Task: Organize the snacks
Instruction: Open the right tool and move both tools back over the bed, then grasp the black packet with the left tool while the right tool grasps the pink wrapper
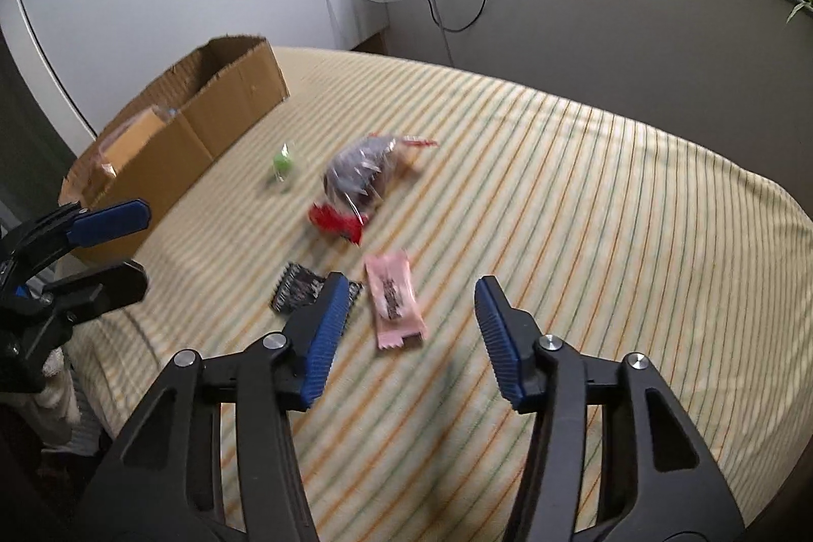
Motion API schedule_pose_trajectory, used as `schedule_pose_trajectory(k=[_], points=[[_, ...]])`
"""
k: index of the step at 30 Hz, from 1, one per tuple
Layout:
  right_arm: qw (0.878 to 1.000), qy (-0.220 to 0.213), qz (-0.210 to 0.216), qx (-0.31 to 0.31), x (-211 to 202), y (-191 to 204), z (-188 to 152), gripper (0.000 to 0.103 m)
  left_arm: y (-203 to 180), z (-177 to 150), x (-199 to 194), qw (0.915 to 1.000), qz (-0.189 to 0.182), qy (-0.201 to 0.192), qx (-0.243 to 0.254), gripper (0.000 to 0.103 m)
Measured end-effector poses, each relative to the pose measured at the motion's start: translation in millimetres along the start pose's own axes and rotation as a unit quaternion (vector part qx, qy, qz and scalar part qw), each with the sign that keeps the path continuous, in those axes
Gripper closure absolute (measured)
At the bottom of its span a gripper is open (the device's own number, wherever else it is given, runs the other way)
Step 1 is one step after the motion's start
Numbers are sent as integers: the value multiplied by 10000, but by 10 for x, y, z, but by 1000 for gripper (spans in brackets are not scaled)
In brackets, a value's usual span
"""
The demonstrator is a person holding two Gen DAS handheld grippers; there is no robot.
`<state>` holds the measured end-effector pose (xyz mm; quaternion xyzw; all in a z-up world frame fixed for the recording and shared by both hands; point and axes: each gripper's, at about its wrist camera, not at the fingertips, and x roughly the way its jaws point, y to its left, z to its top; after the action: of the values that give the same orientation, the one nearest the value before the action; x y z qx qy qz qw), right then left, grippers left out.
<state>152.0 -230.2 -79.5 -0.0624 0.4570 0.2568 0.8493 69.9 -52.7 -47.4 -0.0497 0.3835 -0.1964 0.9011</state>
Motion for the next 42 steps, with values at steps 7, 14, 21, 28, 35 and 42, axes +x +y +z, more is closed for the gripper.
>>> schedule_pose_trajectory(k=[7, 14, 21, 28, 35, 42], points=[[9995, 199, 67, -245, 129, 41, -33, 54, -218, 53, 332, 9964, -12, 480, 700, 46], [9990, 231, 83, -378, 230, 80, 31, 56, -315, 109, 585, 9905, 70, 772, 1133, 46], [9982, 249, -3, -543, 270, 69, 68, 67, -415, 163, 826, 9830, 115, 935, 1573, 46], [9984, 249, 20, -512, 247, -8, 58, 71, -447, 105, 908, 9805, 19, 1003, 1689, 61], [9974, 247, -216, -645, 250, 84, 37, 77, -492, 62, 906, 9814, 2, 950, 1666, 79], [9974, 242, -272, -615, 204, 102, 17, 82, -407, 45, 796, 9854, -39, 887, 1455, 80]])
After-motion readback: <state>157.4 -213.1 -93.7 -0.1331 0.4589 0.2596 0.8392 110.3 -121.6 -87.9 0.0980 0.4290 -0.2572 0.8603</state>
